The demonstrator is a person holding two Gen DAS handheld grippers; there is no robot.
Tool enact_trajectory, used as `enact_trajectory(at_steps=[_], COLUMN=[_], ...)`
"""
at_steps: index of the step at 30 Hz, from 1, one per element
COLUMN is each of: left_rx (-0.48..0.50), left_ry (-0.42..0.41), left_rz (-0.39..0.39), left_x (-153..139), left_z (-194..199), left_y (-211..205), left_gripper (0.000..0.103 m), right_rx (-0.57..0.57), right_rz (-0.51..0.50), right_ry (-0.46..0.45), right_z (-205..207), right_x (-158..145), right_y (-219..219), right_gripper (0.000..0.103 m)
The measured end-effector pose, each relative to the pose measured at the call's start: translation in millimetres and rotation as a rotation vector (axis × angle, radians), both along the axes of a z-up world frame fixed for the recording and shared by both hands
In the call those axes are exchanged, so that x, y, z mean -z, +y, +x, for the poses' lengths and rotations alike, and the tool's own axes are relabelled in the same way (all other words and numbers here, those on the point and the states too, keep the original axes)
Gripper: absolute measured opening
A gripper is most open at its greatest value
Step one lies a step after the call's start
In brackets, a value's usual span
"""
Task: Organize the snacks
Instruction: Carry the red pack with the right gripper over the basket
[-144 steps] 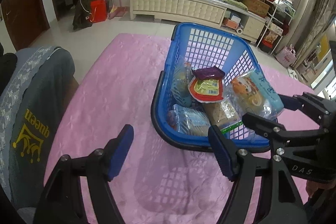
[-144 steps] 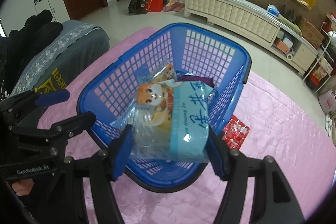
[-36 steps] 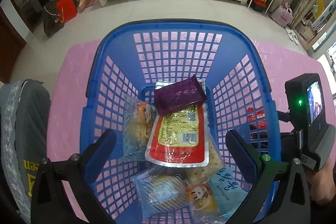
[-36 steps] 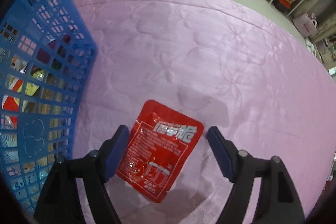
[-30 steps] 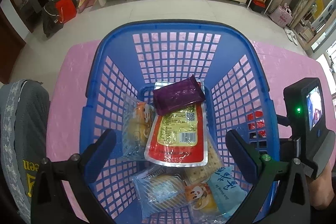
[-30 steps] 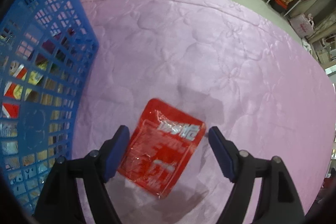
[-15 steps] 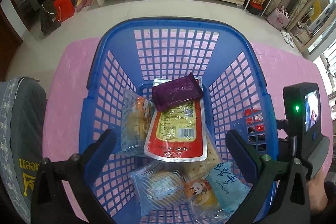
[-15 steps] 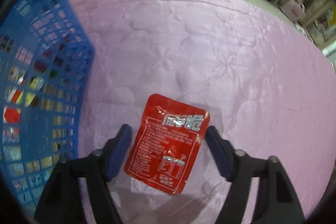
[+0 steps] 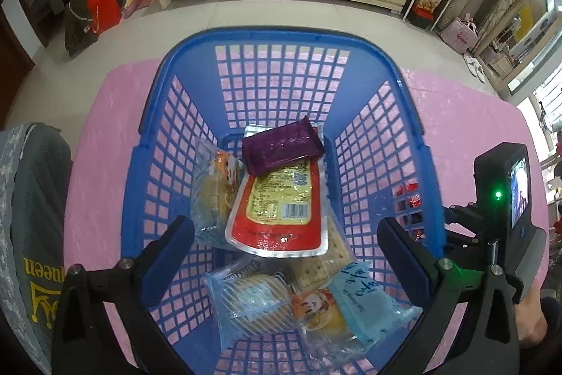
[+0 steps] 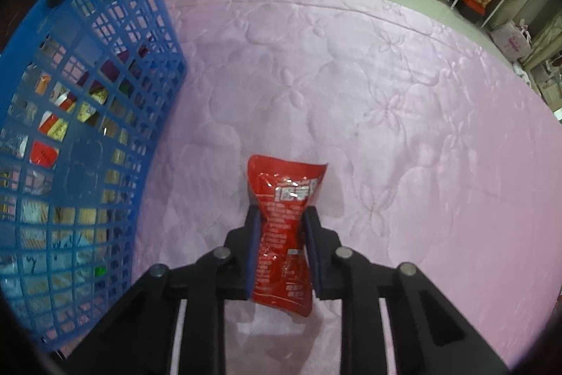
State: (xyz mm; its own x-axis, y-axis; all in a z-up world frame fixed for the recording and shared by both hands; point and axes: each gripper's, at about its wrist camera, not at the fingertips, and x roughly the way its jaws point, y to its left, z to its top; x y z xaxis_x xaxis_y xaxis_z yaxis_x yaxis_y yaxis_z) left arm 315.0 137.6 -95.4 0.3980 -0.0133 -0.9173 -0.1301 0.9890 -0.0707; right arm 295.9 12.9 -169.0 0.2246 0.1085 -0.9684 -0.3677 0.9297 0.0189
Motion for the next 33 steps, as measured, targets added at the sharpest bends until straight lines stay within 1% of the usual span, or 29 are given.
enact_trajectory(at_steps=[2, 6, 8, 11, 14, 16, 20, 24, 26, 30, 33], left_rx=[0.003, 0.01, 0.014, 0.008, 0.01, 0.012, 0.017, 0.009, 0.003, -0.026, -0.059], left_ry=[-0.013, -0.04, -0.06, -0.094, -0.119, -0.135, -0.176, -0.214, -0.224, -0.228, -0.222], left_rz=[0.01, 0.015, 0.011, 0.024, 0.016, 0.034, 0.04, 0.056, 0.069, 0.077, 0.072], left_x=[-5.6, -21.3, -29.6, -41.2, -52.8, -60.4, -76.2, -86.1, -88.1, -84.9, -77.0], left_z=[-3.4, -14.0, -20.4, -29.4, -39.7, -46.8, -62.3, -71.0, -73.3, -78.1, -81.3], left_y=[-2.4, -5.7, -6.7, -7.4, -9.2, -10.7, -8.1, 2.6, 8.3, 27.9, 43.4], left_gripper=[0.103, 0.103, 0.103, 0.103, 0.103, 0.103, 0.103, 0.103, 0.103, 0.103, 0.103], right_rx=[0.005, 0.037, 0.027, 0.019, 0.005, -0.002, -0.036, -0.092, -0.126, -0.168, -0.191], right_rz=[0.0, 0.05, 0.077, 0.089, 0.106, 0.122, 0.161, 0.194, 0.204, 0.219, 0.219], right_ry=[-0.007, -0.009, -0.032, -0.082, -0.125, -0.141, -0.183, -0.215, -0.231, -0.239, -0.267], right_z=[-3.2, -0.9, -5.6, -13.1, -25.5, -29.1, -39.1, -40.3, -42.9, -43.0, -41.4], right_x=[-5.2, -27.0, -47.8, -78.3, -107.5, -122.9, -152.9, -170.7, -180.9, -186.0, -183.4], right_y=[-5.0, -15.6, -16.8, -9.8, 0.5, 1.9, 9.2, 20.7, 35.3, 57.8, 72.5], right_gripper=[0.027, 0.027, 0.027, 0.027, 0.027, 0.027, 0.027, 0.027, 0.027, 0.027, 0.027])
